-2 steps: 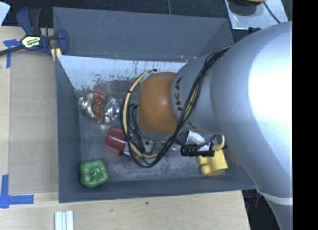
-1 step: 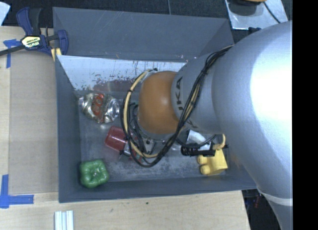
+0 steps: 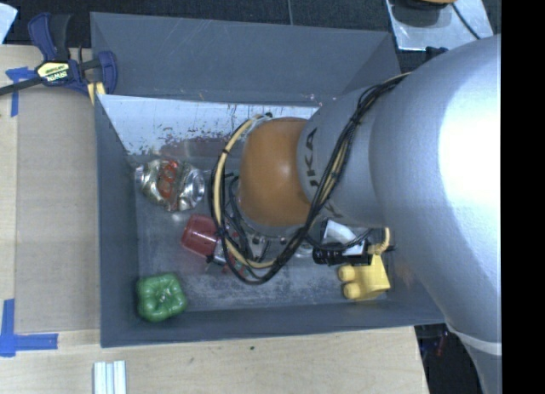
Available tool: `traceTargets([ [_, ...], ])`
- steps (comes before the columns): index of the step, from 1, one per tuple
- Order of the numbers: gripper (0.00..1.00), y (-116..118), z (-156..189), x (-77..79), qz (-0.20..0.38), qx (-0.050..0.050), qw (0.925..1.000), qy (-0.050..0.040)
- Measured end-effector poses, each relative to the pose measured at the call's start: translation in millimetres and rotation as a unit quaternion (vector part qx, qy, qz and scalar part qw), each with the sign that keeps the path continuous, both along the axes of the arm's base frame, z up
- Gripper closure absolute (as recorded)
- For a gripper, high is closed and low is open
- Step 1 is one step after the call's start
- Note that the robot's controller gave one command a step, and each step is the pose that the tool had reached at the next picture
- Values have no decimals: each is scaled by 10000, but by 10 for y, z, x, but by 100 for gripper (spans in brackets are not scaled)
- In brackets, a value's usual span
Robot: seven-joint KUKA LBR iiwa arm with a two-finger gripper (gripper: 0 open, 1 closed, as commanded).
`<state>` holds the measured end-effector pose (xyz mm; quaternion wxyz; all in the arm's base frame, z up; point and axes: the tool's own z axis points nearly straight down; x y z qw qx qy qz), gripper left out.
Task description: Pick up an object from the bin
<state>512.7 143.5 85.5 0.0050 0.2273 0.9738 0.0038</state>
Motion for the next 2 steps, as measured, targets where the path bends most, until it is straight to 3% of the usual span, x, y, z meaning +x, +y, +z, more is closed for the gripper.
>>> traceTargets([
  [1,100,-4,130,1,-6,0,10000,-5],
  [2,100,-14,430,-22,-3,-14,10000,44],
])
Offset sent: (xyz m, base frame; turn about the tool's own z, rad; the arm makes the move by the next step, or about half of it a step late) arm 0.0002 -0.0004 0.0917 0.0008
